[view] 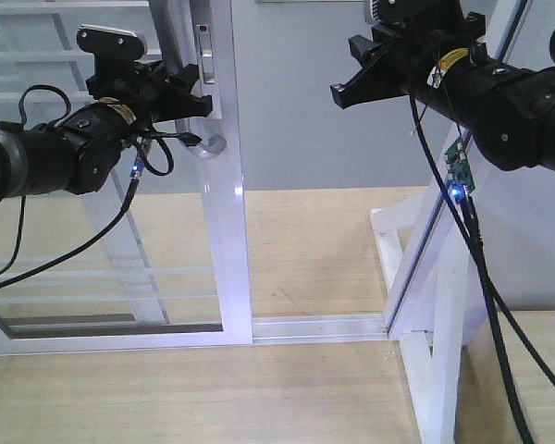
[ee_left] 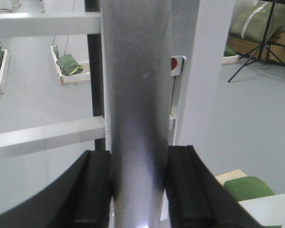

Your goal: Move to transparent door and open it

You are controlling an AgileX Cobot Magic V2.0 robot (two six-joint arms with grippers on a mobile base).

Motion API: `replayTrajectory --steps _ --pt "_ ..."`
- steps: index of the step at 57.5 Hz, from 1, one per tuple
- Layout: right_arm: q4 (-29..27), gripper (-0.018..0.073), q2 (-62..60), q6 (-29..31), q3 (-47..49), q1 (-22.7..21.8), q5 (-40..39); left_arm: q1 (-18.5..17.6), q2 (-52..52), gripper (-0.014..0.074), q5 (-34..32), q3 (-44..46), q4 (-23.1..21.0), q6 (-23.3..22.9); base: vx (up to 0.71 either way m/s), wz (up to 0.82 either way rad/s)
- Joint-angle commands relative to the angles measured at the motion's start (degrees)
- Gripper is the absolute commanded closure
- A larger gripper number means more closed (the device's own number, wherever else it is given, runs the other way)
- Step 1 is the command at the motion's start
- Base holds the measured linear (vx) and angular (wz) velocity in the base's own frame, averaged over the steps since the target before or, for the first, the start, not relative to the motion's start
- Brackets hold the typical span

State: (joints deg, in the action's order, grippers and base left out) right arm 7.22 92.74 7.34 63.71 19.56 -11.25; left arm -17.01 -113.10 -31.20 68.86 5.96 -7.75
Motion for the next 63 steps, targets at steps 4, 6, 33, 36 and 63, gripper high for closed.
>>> replayTrajectory --steps 4,6,33,36,63 --pt "0.0 0.0314 -2.7 1.0 1.6 -0.3 -5.0 -0.2 2.7 0.0234 -0.7 2.1 -1.8 -0.1 0.0 0.0" --pt "0.0 0.0314 -2.7 1.0 1.6 -0.3 -5.0 -0.2 2.8 0.0244 0.2 2.1 -1.8 -0.1 0.0 0.0" --pt "0.0 0.0314 -2.7 1.0 1.6 -0.4 -5.0 3.9 9.8 0.0311 9.8 2.0 -1.8 3.2 0.0 0.0" --pt "0.0 0.0314 -2.7 1.0 1.6 -0.4 -5.0 4.7 10.8 0.0311 10.5 1.6 -1.8 3.4 0.0 0.0" --pt "0.0 0.0314 -2.7 0.8 1.6 -0.4 -5.0 8.4 16.5 0.0311 12.3 -2.0 -1.8 6.6 0.0 0.0"
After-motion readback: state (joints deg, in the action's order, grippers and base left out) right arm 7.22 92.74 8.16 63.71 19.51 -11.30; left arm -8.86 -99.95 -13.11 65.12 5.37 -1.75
